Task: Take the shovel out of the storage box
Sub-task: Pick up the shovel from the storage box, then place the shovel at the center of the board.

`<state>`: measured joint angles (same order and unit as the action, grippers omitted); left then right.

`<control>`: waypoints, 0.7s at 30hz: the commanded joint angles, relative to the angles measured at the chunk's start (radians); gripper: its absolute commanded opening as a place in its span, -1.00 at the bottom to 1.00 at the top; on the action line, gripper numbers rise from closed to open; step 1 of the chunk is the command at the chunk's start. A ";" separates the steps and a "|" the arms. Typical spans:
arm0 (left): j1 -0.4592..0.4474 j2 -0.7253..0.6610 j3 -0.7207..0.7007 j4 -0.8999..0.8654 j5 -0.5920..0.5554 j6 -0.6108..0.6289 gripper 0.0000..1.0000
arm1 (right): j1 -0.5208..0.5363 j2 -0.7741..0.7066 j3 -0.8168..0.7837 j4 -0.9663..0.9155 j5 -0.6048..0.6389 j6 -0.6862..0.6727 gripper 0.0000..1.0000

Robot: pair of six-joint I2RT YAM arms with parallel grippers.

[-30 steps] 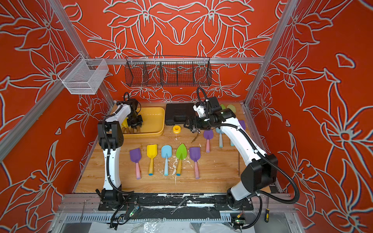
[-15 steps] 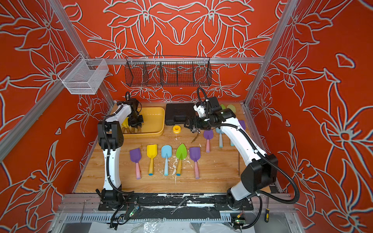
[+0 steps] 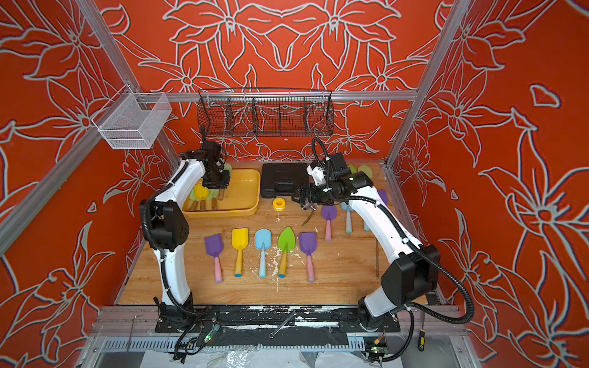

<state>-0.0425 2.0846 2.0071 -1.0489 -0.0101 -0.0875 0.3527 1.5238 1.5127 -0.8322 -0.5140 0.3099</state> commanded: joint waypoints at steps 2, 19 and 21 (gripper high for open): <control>0.006 -0.119 -0.085 -0.010 -0.038 0.067 -1.00 | -0.011 -0.033 -0.017 -0.003 0.006 -0.029 0.95; 0.120 -0.706 -0.698 0.044 -0.062 0.111 -1.00 | -0.049 -0.008 -0.043 0.052 -0.077 -0.061 0.95; 0.129 -0.779 -0.759 0.075 -0.080 0.121 -1.00 | -0.053 -0.001 -0.040 0.057 -0.091 -0.066 0.95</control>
<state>0.0784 1.3842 1.3052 -1.0115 -0.0689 0.0021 0.3092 1.5066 1.4773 -0.7933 -0.5602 0.2726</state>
